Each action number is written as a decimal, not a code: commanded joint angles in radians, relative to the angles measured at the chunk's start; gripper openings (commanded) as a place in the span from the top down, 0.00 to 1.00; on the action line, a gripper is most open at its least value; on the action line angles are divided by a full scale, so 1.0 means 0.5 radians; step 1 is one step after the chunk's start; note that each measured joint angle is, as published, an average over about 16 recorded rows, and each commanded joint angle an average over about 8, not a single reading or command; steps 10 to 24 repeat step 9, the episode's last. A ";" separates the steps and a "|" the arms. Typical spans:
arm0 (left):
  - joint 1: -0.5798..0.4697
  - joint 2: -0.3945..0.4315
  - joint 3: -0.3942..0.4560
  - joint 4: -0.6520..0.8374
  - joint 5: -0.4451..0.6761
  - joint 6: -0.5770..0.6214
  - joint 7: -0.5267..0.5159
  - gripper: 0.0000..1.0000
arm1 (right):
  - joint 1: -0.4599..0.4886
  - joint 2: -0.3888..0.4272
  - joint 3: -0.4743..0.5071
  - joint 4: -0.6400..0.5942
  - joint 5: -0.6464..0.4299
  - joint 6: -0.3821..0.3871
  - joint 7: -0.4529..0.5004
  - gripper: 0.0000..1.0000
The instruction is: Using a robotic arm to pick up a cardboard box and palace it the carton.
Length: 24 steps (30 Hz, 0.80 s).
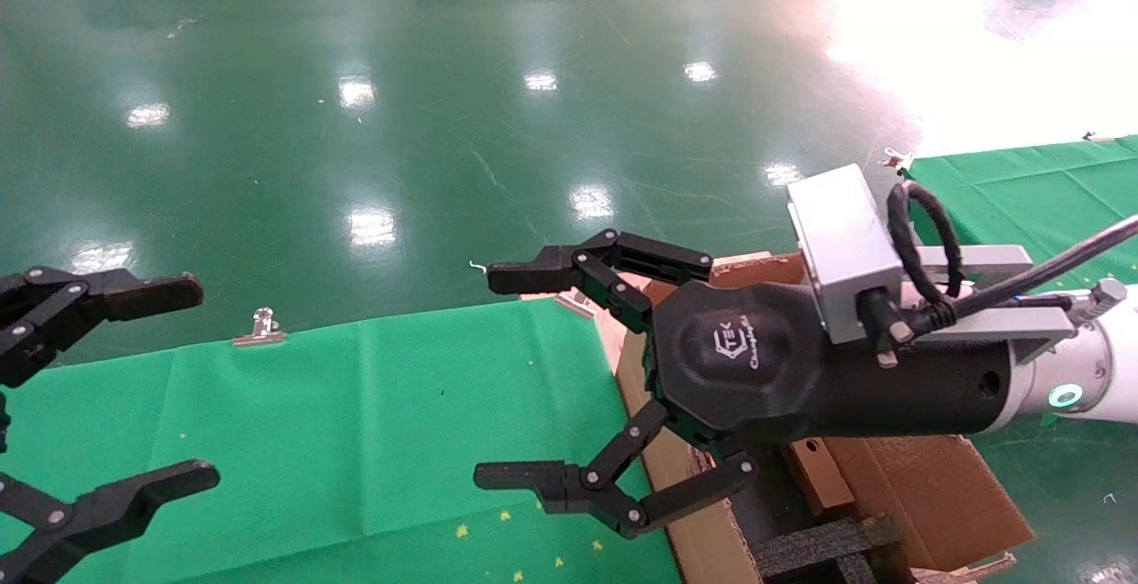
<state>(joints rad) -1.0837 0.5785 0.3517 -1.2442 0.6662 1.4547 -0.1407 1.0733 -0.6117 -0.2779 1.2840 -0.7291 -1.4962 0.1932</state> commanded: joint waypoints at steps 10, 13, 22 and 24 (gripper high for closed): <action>0.000 0.000 0.000 0.000 0.000 0.000 0.000 0.00 | -0.033 -0.007 0.038 -0.003 0.024 -0.018 -0.036 0.00; 0.000 0.000 0.000 0.000 0.000 0.000 0.000 0.00 | -0.033 -0.007 0.038 -0.003 0.024 -0.018 -0.036 0.00; 0.000 0.000 0.000 0.000 0.000 0.000 0.000 0.00 | -0.033 -0.007 0.038 -0.003 0.024 -0.018 -0.036 0.00; 0.000 0.000 0.000 0.000 0.000 0.000 0.000 0.00 | -0.033 -0.007 0.038 -0.003 0.024 -0.018 -0.036 0.00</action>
